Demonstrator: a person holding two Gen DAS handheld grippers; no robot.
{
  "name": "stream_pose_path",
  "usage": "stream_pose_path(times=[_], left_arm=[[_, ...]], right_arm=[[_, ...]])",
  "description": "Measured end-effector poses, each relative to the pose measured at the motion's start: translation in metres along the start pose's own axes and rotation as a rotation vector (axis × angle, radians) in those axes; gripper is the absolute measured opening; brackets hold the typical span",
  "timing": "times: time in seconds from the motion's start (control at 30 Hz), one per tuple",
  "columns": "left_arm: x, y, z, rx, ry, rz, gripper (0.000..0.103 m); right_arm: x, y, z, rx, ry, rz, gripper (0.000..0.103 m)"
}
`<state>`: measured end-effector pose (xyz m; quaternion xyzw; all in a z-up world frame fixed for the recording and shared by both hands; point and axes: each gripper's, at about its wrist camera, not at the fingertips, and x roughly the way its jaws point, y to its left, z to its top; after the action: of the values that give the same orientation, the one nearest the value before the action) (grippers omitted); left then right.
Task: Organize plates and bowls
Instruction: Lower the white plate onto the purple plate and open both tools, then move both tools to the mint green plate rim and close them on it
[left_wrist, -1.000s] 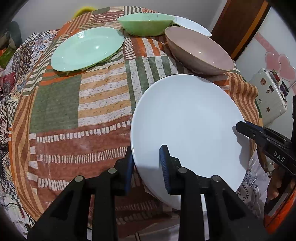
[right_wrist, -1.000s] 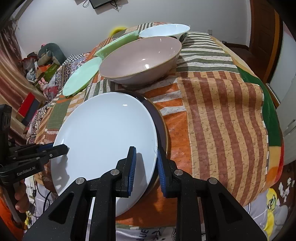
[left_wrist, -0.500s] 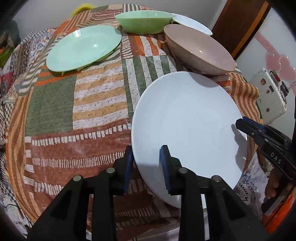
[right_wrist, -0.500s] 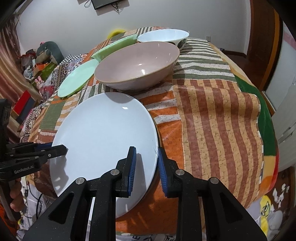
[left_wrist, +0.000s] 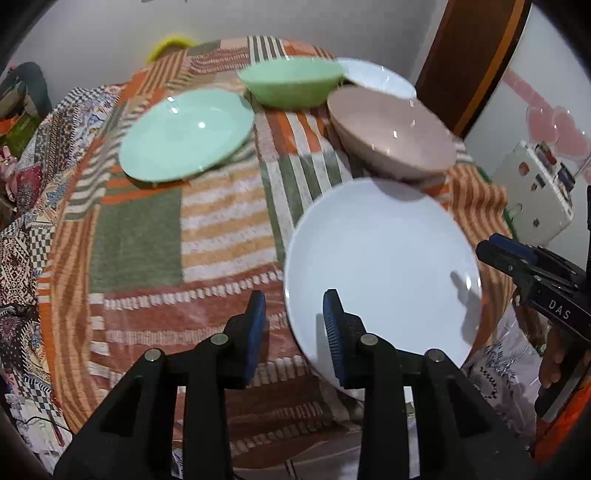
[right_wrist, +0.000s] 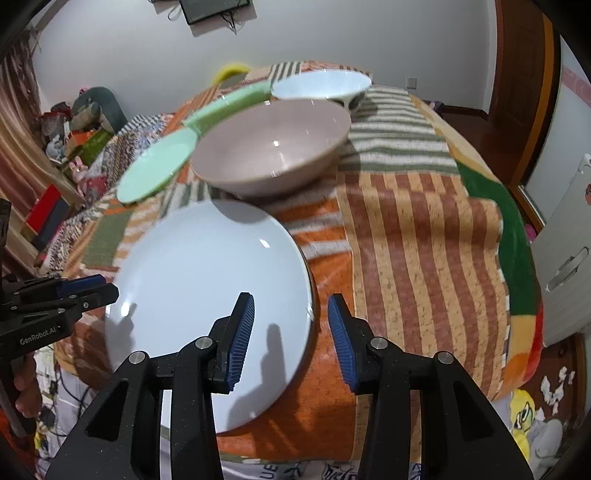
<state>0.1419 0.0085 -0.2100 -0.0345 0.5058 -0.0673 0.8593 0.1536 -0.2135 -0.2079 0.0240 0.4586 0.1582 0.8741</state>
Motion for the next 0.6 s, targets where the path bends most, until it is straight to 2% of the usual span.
stream_pose_path(times=[0.07, 0.13, 0.23, 0.37, 0.6], left_arm=[[-0.012, 0.007, 0.002, -0.014, -0.030, 0.005, 0.047], [-0.026, 0.018, 0.008, -0.035, -0.073, 0.016, 0.053], [-0.039, 0.033, 0.015, -0.054, -0.123, 0.055, 0.059], [-0.048, 0.066, 0.031, -0.118, -0.163, 0.089, 0.059], [-0.041, 0.121, 0.050, -0.210, -0.168, 0.144, 0.059]], right_arm=[[-0.006, 0.006, 0.005, -0.008, -0.019, 0.014, 0.039], [-0.010, 0.014, 0.011, -0.022, -0.042, 0.014, 0.052], [-0.013, 0.026, 0.020, -0.044, -0.079, 0.021, 0.054], [-0.010, 0.045, 0.037, -0.071, -0.105, 0.046, 0.054], [0.010, 0.081, 0.063, -0.116, -0.118, 0.091, 0.054]])
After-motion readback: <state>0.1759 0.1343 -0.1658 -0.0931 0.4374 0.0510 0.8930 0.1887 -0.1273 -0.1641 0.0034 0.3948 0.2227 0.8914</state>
